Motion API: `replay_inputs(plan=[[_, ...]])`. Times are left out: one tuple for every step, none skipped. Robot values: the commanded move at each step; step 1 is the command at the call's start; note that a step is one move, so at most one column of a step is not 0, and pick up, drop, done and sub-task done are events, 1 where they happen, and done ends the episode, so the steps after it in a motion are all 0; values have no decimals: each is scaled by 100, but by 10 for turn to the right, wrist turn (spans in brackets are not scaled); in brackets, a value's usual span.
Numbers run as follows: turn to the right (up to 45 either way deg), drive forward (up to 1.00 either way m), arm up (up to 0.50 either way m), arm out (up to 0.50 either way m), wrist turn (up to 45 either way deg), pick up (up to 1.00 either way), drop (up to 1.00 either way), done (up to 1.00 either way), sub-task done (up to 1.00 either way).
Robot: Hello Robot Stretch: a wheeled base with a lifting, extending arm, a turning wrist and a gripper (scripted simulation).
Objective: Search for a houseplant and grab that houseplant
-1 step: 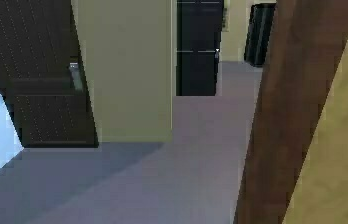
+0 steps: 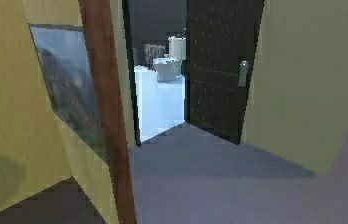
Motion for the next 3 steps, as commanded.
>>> replay_inputs(plan=[[-450,0,0,0,0,0,0,0,0],[-60,0,0,0,0,0,0,0,0],[0,65,0,0,0,0,0,0,0]])
